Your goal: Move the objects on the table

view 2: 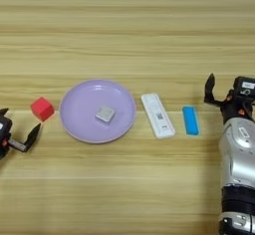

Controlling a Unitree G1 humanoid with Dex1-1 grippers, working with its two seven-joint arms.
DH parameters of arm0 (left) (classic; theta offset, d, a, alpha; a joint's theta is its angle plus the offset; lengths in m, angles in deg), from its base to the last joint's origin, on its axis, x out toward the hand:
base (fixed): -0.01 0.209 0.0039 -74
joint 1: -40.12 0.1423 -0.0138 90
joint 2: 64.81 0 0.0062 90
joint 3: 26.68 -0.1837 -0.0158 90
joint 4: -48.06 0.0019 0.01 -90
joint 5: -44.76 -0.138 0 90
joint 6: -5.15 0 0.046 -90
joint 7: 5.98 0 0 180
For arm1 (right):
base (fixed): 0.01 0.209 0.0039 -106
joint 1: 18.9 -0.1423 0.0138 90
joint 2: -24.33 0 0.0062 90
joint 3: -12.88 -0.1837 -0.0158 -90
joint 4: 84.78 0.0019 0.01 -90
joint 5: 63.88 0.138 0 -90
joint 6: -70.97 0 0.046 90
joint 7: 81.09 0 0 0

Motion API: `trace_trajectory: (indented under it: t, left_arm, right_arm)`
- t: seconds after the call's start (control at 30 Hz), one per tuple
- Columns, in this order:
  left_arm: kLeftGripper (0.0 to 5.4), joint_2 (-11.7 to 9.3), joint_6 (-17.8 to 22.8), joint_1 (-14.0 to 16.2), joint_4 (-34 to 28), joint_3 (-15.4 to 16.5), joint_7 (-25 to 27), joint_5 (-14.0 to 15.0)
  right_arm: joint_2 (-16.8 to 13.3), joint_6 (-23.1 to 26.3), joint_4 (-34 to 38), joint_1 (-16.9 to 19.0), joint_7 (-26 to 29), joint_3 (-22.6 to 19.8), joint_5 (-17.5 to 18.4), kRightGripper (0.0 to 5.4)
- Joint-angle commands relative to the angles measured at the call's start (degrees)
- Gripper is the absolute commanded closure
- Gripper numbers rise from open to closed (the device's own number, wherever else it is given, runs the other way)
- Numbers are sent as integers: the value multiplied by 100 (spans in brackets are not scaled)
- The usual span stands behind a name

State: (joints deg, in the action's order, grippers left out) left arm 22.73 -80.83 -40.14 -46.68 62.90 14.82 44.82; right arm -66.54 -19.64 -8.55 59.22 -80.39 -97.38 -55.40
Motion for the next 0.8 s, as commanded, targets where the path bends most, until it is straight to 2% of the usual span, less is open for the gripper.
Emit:
trace_trajectory:
  t: [0.03, 0.37, 0.8]
  left_arm:
    - [0, -85, -51, -28, 152, -70, 32, -100]
    - [0, -42, -136, -230, 766, -349, -27, -274]
    - [0, 24, -400, -560, 1613, -470, 4, -210]
  right_arm:
    - [19, 79, 29, -59, -34, 3, 29, 2]
    - [37, 111, 83, -62, -75, 24, 28, 2]
    - [55, 154, 152, -42, -87, 46, 30, 2]
